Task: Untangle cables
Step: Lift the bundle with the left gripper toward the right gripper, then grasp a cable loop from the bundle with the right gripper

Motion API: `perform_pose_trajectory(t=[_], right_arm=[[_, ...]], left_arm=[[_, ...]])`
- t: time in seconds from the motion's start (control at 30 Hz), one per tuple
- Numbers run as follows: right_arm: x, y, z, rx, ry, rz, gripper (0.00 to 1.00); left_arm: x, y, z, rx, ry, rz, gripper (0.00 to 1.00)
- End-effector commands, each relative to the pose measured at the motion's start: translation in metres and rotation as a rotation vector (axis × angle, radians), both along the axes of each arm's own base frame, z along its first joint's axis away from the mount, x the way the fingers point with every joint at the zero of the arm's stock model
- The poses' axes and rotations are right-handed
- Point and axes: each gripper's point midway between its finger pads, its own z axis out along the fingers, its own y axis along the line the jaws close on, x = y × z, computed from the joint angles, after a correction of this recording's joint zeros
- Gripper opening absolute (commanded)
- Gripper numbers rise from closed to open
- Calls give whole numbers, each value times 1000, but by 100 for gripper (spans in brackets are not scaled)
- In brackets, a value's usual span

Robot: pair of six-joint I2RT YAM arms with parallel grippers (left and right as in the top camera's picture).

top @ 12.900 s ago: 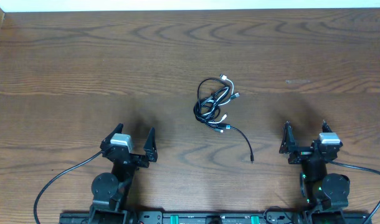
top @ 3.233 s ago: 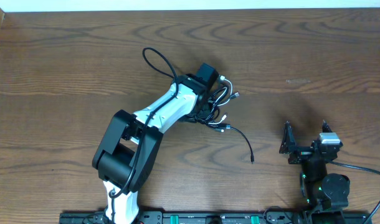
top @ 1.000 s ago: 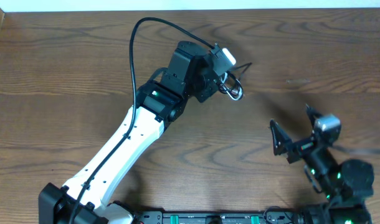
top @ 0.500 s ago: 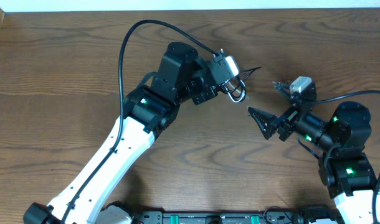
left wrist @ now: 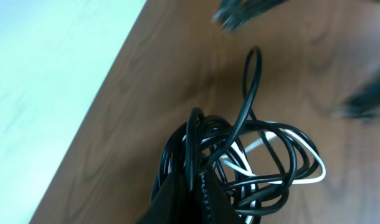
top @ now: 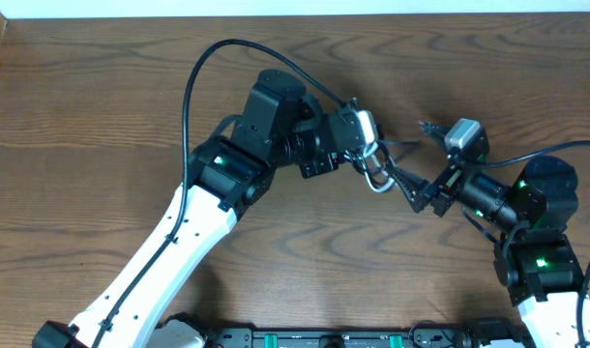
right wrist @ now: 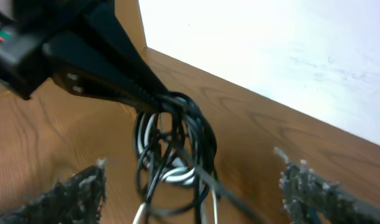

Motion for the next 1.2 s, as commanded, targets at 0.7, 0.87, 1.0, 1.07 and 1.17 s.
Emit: perform_pose_trajectory(t=[0.7,0.87,1.0,1.07,1.17], right_arm=[[15,17,-11,-26,-39,136,24],[9,26,-11,-26,-39,167,1],[7,30,-11,-18,-29,176,1],[7,30,-11,-15,-24,174,1],[8,29,-12,-10,-13,168,1]], left_arm=[[-49,-20,29,-138,28,-265,8],[-50,-21,29,-138,29,-267,7],[-50,-21,29,-138,29,-267,8],[-50,-21,29,-138,29,-266,7],[-48,-20,28,-135,26,-260,8]])
